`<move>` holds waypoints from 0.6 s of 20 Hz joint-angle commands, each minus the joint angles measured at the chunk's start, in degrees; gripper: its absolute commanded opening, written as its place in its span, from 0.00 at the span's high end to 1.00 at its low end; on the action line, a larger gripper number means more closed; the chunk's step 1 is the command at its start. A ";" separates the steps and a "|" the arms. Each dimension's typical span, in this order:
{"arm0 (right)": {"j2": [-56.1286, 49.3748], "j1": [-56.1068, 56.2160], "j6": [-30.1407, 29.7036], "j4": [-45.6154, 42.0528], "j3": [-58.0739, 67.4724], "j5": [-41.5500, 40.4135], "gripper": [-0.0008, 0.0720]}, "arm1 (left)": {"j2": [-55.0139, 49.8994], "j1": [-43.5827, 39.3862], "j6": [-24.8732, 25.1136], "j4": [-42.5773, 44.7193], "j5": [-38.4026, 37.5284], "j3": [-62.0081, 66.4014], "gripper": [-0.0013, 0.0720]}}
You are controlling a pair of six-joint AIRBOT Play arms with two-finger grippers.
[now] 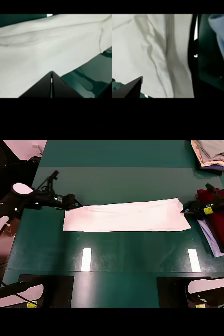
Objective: Fold the shirts.
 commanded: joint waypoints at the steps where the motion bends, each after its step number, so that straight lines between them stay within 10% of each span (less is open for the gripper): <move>1: -3.10 -0.26 -4.02 4.59 -0.52 0.09 0.06 | 0.00 -4.66 0.09 0.04 1.92 0.07 0.95; 6: -5.16 2.91 -5.11 6.29 -0.50 -0.55 0.17 | -0.09 -5.53 0.02 0.04 1.62 0.07 0.95; 8: -5.11 4.52 -6.36 6.29 -0.42 -1.09 0.35 | -0.11 -5.53 -0.02 0.02 0.50 0.07 0.95; 11: -4.70 4.83 -7.89 6.34 -0.35 -0.92 0.95 | -0.11 -5.53 -1.64 0.02 0.11 0.09 0.95; 12: -4.26 4.52 -8.02 6.38 -0.37 -0.50 0.96 | -0.13 -5.53 -1.68 0.02 0.15 0.09 0.95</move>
